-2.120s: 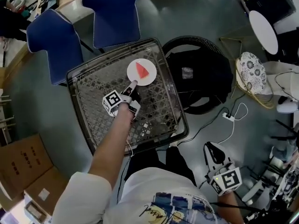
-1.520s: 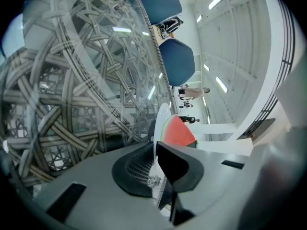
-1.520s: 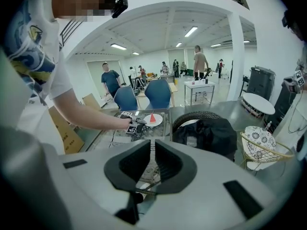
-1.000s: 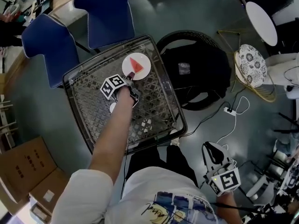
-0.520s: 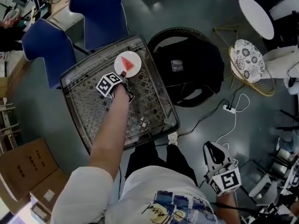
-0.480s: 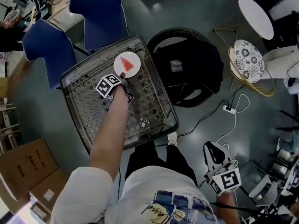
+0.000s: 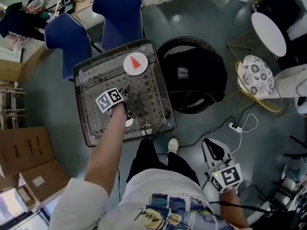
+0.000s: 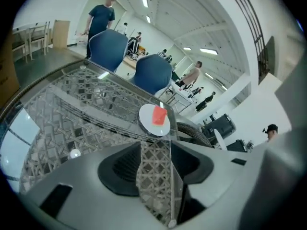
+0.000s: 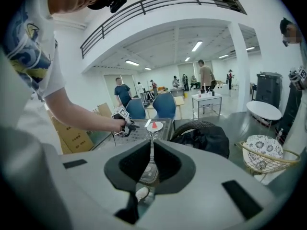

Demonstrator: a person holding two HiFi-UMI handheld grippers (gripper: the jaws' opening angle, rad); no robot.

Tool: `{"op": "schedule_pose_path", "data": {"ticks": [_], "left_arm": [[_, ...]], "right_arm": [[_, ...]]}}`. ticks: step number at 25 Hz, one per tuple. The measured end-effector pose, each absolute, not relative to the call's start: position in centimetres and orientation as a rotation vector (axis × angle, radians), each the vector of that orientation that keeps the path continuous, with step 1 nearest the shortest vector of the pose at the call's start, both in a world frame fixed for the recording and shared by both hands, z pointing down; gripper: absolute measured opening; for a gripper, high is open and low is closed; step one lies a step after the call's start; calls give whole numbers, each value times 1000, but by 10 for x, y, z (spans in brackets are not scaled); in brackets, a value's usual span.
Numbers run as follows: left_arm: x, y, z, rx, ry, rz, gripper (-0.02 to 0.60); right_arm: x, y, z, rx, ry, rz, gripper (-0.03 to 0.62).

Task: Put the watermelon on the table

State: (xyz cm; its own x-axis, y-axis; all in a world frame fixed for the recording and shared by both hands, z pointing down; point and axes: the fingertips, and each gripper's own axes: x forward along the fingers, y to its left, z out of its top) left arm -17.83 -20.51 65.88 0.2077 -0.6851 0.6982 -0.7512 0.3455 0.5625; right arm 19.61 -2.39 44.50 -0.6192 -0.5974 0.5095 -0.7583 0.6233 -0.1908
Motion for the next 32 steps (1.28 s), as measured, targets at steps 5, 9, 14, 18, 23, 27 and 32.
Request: {"op": "schedule_pose_path", "data": {"ticks": [5, 9, 14, 18, 23, 27, 32], "left_arm": [[-152, -126, 598, 1483, -1449, -16, 29], [-127, -61, 558, 1591, -1372, -12, 9], [-89, 4, 500, 1844, -1248, 84, 8], [-63, 49, 453, 2072, -1188, 225, 8], [-64, 104, 402, 2236, -1129, 224, 8], [-83, 142, 371, 2276, -1123, 132, 8], [-107, 176, 350, 2301, -1115, 61, 8]], "right_arm": [[197, -11, 448, 904, -2563, 548, 17], [188, -9, 445, 782, -2614, 540, 17], [157, 4, 432, 663, -2657, 454, 17], [127, 21, 421, 601, -2666, 380, 15], [81, 50, 406, 541, -2674, 310, 15], [48, 76, 389, 507, -2681, 227, 15], [10, 108, 371, 502, -2697, 178, 15]]}}
